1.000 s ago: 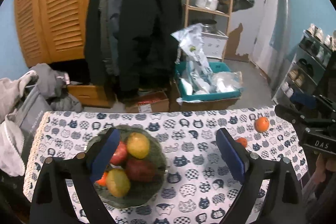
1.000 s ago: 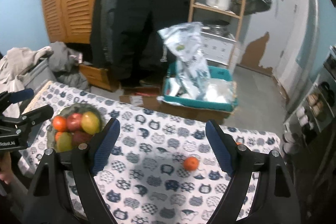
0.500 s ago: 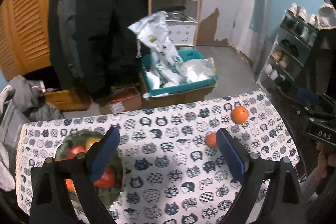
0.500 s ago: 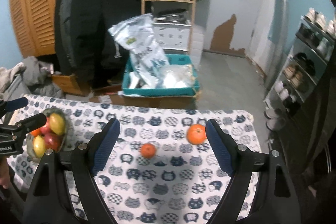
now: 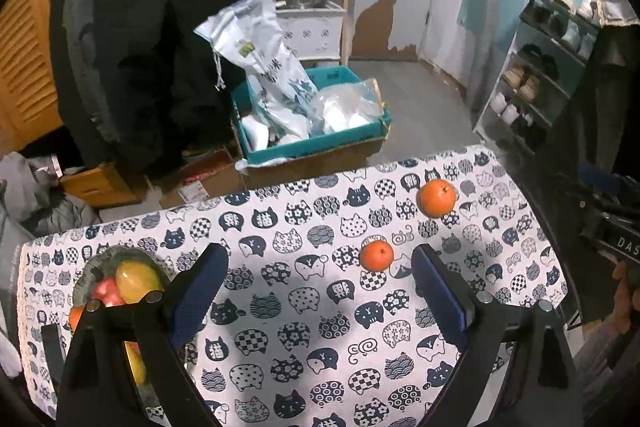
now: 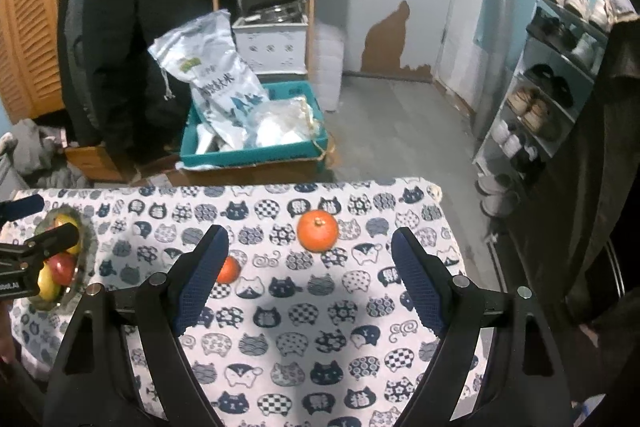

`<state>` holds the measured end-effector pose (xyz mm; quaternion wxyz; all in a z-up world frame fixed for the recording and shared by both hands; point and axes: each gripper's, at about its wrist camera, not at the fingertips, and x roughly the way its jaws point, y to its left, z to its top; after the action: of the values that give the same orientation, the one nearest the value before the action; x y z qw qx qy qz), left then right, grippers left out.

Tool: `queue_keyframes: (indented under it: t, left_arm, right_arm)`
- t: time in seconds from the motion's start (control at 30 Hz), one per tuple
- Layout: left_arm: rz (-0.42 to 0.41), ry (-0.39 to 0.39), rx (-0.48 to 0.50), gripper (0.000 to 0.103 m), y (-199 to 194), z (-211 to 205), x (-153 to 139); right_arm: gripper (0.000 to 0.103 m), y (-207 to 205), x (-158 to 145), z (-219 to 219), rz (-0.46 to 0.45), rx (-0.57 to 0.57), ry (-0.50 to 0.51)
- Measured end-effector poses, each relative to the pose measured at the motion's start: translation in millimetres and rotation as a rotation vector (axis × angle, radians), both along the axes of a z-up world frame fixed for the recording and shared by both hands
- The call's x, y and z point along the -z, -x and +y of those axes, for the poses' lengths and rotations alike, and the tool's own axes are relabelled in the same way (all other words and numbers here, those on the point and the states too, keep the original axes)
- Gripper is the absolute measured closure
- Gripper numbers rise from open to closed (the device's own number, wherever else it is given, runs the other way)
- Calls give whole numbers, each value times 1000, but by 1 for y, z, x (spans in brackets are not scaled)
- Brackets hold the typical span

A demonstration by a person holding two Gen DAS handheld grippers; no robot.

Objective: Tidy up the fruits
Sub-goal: 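Withdraw both tools from the bowl toward the two remaining small oranges, then grasp a small orange with the right tool while the left tool grasps the other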

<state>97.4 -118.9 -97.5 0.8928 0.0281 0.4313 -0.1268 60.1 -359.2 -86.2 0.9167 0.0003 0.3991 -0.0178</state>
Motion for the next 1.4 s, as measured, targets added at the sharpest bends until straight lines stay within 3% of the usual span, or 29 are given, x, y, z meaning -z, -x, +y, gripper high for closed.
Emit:
queue_keyframes:
  t: [0.5, 0.9, 1.4]
  left_arm:
    - [132, -26, 24, 9, -33, -35, 57]
    - [277, 27, -29, 9, -68, -51, 120]
    - [394, 18, -18, 9, -87, -78, 174]
  right_arm:
    - [20, -32, 63, -16, 157, 23, 7]
    - [20, -64, 121, -31, 307, 40, -69]
    - [20, -93, 152, -49, 412, 50, -112]
